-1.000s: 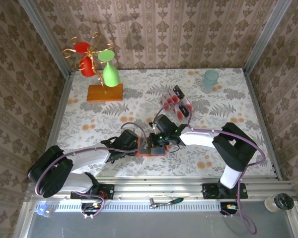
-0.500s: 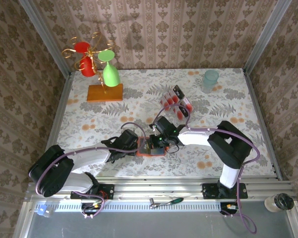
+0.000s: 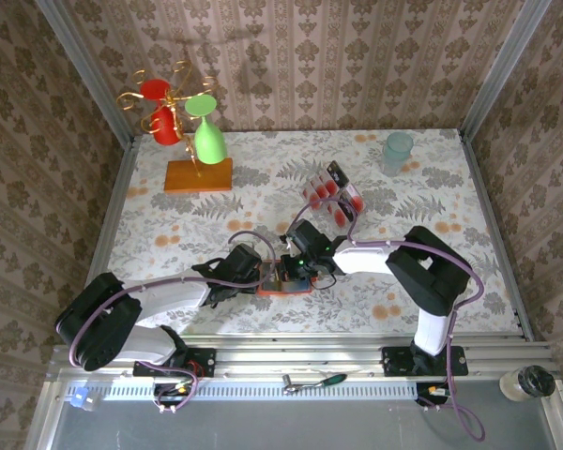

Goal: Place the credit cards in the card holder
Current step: Insert the credit card into the card slot.

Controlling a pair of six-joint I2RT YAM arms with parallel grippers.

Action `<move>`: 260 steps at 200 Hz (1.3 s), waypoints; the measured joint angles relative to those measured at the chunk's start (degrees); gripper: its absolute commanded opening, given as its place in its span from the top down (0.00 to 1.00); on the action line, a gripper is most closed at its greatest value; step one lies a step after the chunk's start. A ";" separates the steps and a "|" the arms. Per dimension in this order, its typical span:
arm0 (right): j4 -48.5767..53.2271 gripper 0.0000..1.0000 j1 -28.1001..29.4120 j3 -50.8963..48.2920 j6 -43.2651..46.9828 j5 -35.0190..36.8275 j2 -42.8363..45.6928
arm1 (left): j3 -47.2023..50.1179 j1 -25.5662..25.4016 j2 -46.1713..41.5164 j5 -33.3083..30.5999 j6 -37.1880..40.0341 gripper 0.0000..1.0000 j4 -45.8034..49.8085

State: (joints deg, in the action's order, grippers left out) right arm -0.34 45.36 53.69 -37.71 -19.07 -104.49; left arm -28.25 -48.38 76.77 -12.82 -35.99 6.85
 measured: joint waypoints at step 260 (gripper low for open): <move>-0.28 0.96 -0.11 0.46 -0.37 -0.31 1.95 | 0.37 1.99 -0.48 2.54 0.22 0.58 -3.69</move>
State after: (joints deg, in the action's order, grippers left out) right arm -0.62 45.25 54.15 -38.09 -19.38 -102.54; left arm -27.88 -46.39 76.29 -10.28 -35.77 3.16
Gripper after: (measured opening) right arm 0.064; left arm 0.421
